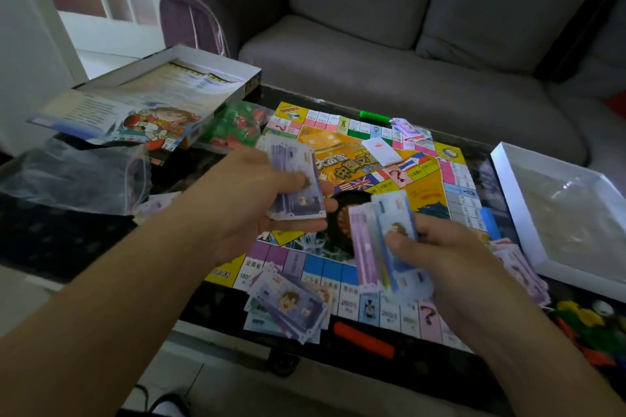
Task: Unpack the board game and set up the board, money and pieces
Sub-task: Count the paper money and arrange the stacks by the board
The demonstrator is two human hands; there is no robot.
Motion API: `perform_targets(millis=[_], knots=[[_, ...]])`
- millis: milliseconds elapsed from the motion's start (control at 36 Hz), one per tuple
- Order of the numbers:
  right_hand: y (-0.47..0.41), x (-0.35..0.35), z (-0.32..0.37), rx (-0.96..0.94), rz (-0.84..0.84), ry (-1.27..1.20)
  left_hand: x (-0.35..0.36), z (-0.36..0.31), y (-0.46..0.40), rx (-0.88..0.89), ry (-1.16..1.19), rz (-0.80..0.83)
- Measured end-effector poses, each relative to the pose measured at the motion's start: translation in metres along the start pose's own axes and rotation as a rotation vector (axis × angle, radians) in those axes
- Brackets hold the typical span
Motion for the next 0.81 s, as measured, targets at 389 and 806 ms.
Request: perform_targets(millis=[389,806], knots=[[0.012,-0.034,0.012,-0.134,-0.235,-0.215,0.066,0.037,0.003,0.059,-0.133,0.099],[0.019,-0.046,0.004,-0.117,-0.214,-0.167,0.093,0.046,-0.004,0.112,-0.167,0.097]])
Point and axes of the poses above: each hand's wrist, its own y-axis away from the middle knuckle, its own x-axis out of the palm, z = x × y, the point moved 10 cm from there along -y, towards the middle knuckle, and after that the axes turned 2 degrees about y, right-handed, at the moved point
